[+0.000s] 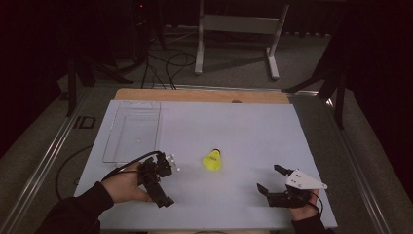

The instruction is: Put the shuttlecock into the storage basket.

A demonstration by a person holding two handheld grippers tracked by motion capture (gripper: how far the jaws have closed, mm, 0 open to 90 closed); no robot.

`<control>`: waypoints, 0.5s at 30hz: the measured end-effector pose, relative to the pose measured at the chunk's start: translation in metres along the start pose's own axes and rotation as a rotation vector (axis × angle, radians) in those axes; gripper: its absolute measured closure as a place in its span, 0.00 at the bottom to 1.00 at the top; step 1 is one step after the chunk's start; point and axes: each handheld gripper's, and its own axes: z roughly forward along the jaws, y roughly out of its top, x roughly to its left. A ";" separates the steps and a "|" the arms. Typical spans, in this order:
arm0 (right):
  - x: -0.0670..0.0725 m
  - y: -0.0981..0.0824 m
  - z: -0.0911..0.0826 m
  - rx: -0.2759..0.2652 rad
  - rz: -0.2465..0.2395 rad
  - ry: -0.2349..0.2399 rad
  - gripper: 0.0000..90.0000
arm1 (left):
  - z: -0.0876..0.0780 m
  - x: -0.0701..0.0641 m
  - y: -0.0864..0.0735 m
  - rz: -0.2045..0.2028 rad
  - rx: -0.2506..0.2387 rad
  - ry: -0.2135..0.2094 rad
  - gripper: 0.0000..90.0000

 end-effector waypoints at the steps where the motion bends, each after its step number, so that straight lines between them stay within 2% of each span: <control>1: 0.000 0.000 0.000 0.000 0.001 0.000 0.10 | 0.000 0.001 0.002 -0.001 0.006 -0.001 0.00; 3: 0.000 0.000 0.000 -0.001 0.001 -0.001 0.10 | -0.001 0.002 0.006 -0.015 0.005 0.012 0.00; 10: 0.000 0.000 0.000 -0.001 0.004 0.001 0.10 | -0.004 0.003 0.022 -0.009 -0.005 0.007 0.00; 14: -0.001 0.000 0.000 -0.003 0.005 0.000 0.10 | -0.005 0.003 0.030 -0.019 -0.012 0.001 0.00; 15: -0.001 0.000 0.000 -0.004 0.005 0.001 0.10 | -0.005 0.004 0.032 -0.009 -0.011 -0.002 0.00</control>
